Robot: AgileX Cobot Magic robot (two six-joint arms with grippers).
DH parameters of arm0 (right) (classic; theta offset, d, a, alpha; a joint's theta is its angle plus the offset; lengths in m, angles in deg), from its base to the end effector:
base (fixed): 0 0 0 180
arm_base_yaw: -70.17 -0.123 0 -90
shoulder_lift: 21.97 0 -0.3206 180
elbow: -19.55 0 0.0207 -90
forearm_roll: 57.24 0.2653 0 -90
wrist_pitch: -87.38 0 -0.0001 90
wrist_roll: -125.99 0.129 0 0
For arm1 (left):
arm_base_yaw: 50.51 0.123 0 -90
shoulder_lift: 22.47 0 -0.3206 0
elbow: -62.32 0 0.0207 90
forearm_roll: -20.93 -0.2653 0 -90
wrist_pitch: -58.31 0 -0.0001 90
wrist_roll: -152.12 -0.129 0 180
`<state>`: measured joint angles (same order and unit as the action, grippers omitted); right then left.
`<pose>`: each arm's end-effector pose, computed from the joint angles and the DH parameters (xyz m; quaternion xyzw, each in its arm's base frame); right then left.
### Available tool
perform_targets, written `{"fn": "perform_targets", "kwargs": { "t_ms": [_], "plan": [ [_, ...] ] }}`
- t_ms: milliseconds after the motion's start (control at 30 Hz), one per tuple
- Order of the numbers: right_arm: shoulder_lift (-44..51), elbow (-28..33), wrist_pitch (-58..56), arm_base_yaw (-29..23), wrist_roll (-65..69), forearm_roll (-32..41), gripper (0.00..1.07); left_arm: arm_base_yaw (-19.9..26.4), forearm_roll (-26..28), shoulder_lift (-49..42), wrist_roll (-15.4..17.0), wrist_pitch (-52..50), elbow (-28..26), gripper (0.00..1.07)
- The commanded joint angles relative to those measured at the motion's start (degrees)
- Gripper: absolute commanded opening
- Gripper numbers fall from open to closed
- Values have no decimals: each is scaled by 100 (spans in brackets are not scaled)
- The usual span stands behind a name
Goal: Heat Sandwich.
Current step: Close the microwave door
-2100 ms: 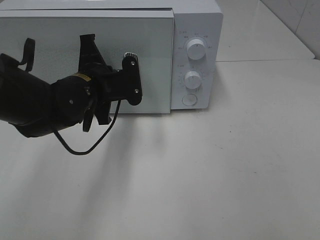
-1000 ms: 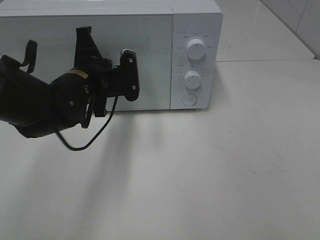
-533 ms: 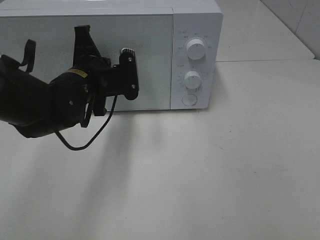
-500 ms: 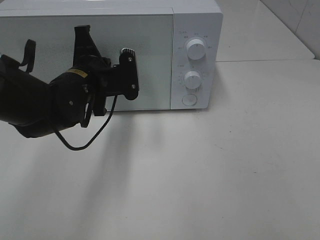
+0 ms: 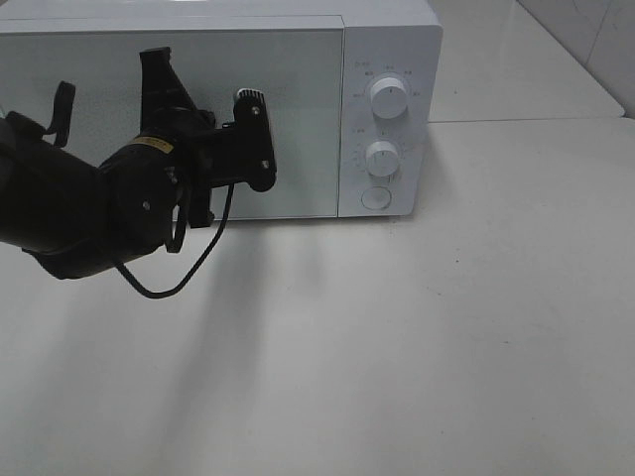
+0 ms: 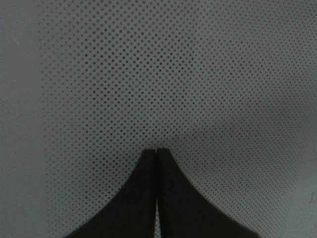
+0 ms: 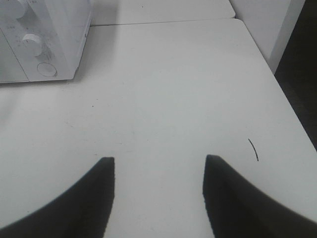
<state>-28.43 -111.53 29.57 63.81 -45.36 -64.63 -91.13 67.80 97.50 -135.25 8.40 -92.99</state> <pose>0.0075 -0.0133 0.2767 0.0180 0.8329 0.0079 0.5531 0.3760 -0.2277 0.1675 0.5402 0.5653 0.3839 0.4911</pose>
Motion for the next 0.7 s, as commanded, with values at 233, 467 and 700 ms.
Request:
{"fn": "perform_targets", "kwargs": {
  "t_ms": [233, 467, 700],
  "plan": [
    [132, 34, 46, 17, -40, -29, 54, -201, 464, -521, 1043, -172, 527, 0],
    [132, 34, 46, 17, -40, -29, 54, -201, 733, -1060, 2143, 676, 773, 0],
    [132, 34, 46, 17, -40, -29, 54, -201, 728, -1856, 3994, 1444, 1134, 0]
  ]
}}
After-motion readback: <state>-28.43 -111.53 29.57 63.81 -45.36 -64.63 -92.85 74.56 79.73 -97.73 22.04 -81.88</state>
